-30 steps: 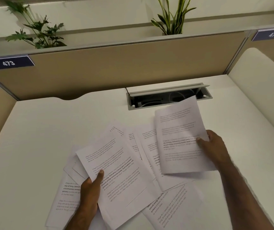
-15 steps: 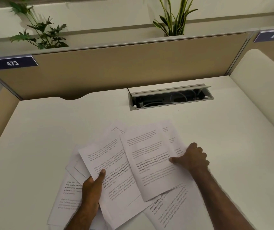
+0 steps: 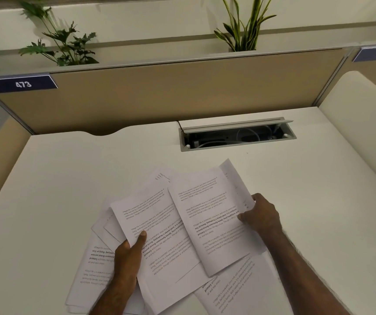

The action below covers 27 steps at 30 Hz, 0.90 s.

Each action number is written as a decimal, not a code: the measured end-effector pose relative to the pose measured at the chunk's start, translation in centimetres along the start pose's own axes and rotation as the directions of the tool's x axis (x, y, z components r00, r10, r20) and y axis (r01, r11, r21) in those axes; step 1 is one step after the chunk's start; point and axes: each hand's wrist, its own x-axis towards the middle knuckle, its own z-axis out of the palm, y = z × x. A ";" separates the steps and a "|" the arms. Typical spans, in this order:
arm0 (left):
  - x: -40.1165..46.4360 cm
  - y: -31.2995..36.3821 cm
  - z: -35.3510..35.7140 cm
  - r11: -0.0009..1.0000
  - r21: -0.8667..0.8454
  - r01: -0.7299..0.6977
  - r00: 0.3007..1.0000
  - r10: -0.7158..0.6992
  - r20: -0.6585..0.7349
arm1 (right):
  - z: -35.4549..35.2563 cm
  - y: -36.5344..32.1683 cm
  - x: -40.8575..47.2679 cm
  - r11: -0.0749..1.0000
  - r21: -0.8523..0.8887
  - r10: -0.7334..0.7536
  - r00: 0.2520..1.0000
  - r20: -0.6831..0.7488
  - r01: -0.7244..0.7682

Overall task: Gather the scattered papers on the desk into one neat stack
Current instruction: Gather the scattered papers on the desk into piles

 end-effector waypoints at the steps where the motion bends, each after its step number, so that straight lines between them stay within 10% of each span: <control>1: 0.0 0.0 0.0 1.000 -0.002 0.000 1.000 0.000 0.004 | -0.1 0.0 0.0 1.000 -0.009 -0.009 1.000 -0.010 0.009; 11: -0.2 0.2 0.0 1.000 0.005 -0.007 1.000 0.007 0.019 | -1.2 -1.1 -3.1 0.987 -0.070 -0.154 0.976 -0.153 0.145; 27: -3.1 0.5 -0.2 0.975 -0.207 0.078 0.978 -0.034 0.207 | -2.9 -0.2 -6.2 0.797 0.591 -0.241 0.963 0.121 0.125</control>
